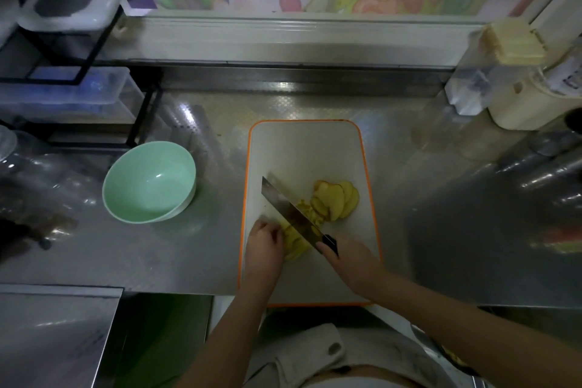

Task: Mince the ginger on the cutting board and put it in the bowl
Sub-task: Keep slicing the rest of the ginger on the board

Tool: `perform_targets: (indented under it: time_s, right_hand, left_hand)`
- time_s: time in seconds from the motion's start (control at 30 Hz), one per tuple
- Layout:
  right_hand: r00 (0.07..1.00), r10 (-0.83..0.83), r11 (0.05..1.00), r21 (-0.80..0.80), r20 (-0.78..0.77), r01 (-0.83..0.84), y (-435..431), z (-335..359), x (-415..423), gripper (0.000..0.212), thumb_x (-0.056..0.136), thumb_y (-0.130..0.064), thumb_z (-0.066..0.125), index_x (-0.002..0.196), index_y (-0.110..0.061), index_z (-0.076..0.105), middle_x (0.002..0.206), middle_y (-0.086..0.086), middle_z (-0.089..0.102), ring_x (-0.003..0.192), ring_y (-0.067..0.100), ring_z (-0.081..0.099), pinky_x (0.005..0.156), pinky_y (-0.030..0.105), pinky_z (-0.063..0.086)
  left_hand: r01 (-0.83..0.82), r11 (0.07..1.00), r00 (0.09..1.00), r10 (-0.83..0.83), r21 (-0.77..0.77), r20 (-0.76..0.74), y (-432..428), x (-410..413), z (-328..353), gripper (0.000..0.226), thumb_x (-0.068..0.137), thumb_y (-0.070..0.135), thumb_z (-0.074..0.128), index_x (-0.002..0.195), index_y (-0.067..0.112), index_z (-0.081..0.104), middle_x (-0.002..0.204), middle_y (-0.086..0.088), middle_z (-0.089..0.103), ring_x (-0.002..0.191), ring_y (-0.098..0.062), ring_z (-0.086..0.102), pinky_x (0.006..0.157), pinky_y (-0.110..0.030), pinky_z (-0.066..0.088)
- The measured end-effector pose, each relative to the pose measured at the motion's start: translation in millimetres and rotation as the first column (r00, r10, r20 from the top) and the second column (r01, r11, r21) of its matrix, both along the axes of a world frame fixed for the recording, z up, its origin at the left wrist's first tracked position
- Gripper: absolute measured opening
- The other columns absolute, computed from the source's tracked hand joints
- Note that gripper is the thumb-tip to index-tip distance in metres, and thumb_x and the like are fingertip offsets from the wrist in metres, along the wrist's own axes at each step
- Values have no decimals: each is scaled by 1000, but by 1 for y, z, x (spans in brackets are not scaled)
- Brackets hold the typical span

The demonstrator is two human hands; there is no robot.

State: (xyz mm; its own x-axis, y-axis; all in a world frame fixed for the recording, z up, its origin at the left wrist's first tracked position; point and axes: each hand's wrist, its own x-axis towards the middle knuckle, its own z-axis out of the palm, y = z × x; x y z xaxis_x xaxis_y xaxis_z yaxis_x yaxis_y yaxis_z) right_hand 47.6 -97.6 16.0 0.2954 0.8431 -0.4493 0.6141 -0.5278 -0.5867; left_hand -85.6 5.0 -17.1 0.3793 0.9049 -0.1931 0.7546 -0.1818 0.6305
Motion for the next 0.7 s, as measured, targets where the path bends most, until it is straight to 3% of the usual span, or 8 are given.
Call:
perform_targets:
  time_s: [0.47, 0.7]
  right_hand:
    - [997, 79, 997, -25, 18, -79, -3, 3, -10, 34, 101, -34, 35, 67, -31, 32, 62, -11, 40, 52, 3, 40, 47, 16, 32]
    - [1000, -4, 997, -71, -4, 4, 0, -4, -11, 28, 100, -37, 36, 77, -22, 44, 64, -9, 43, 62, 13, 47, 60, 26, 35]
  left_hand:
    - [17, 1000, 1000, -17, 7, -16, 0, -1, -1, 23, 93, 13, 50, 106, 6, 68, 107, -7, 58, 92, -19, 55, 73, -16, 34]
    - [29, 999, 1000, -28, 28, -12, 1, 0, -1, 23, 92, 11, 51, 107, 6, 69, 105, -8, 59, 93, -20, 56, 74, -16, 35]
